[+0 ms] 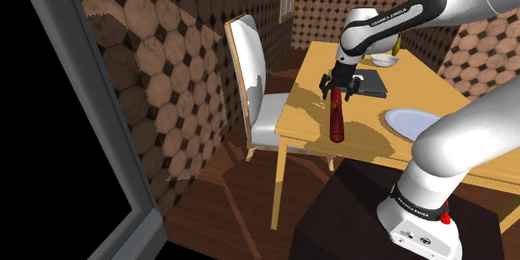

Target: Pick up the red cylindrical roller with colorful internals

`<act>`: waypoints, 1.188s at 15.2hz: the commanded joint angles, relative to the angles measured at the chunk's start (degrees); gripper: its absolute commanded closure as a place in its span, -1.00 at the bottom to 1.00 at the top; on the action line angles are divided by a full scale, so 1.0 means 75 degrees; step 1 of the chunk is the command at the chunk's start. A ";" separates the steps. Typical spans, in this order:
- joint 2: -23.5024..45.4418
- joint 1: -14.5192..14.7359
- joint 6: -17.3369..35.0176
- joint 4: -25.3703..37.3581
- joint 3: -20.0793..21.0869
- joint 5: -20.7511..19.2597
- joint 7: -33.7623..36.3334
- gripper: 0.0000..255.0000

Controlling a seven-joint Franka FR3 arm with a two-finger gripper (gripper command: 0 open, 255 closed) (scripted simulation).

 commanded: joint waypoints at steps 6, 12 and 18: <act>0.0663 -0.0365 0.1181 -0.0361 -0.0359 0.0149 0.0428 -1.00; 0.1026 -0.0320 0.1756 -0.0580 -0.0429 0.0228 0.0336 -1.00; 0.1021 -0.0324 0.1756 -0.0584 -0.0432 0.0226 0.0331 1.00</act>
